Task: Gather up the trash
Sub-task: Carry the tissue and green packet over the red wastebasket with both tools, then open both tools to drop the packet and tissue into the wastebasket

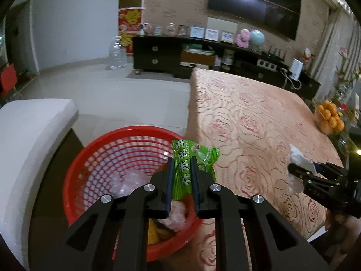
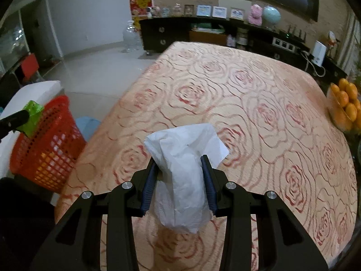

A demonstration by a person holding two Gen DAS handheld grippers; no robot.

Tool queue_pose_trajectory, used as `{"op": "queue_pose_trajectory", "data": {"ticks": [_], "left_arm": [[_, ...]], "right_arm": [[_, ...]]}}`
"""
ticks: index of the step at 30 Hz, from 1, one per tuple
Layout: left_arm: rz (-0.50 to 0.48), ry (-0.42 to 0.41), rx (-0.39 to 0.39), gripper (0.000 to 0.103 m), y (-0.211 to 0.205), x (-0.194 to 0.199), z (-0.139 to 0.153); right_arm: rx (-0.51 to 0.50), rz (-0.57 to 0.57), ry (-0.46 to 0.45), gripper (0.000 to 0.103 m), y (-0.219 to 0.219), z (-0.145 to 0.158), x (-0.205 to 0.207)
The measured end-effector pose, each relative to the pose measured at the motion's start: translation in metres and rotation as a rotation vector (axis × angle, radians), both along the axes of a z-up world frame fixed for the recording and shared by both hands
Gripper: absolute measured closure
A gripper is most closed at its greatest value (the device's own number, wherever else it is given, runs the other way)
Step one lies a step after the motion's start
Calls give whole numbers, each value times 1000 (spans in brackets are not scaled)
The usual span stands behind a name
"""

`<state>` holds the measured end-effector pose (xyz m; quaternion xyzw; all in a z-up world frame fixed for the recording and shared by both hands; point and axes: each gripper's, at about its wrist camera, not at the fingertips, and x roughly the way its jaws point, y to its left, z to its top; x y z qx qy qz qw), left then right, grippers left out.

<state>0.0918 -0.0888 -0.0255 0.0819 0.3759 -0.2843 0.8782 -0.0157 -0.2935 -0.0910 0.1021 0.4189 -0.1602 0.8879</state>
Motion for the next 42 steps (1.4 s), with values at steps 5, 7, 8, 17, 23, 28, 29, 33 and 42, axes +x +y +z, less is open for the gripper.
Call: {"op": "queue_pose_trajectory", "data": {"ticks": [5, 7, 8, 17, 23, 28, 29, 33, 42], "left_arm": [[51, -7, -1, 89, 19, 11, 5], [69, -9, -2, 89, 27, 14, 6], [76, -9, -1, 89, 29, 15, 6], [133, -9, 14, 89, 52, 29, 3], [172, 5, 21, 89, 68, 40, 0], [188, 32, 37, 89, 74, 47, -8], [190, 38, 39, 89, 75, 49, -10], [202, 64, 39, 89, 79, 54, -15], [226, 71, 22, 89, 86, 56, -12]], "right_arm": [[11, 52, -25, 65, 16, 11, 17], [12, 78, -36, 65, 25, 16, 24], [12, 87, -40, 65, 28, 18, 27], [19, 183, -80, 65, 65, 38, 54], [16, 243, -99, 65, 89, 50, 72], [14, 292, -106, 65, 109, 57, 90], [14, 299, -106, 65, 112, 58, 92], [19, 329, -102, 65, 126, 58, 105], [64, 375, -59, 65, 146, 44, 132]]}}
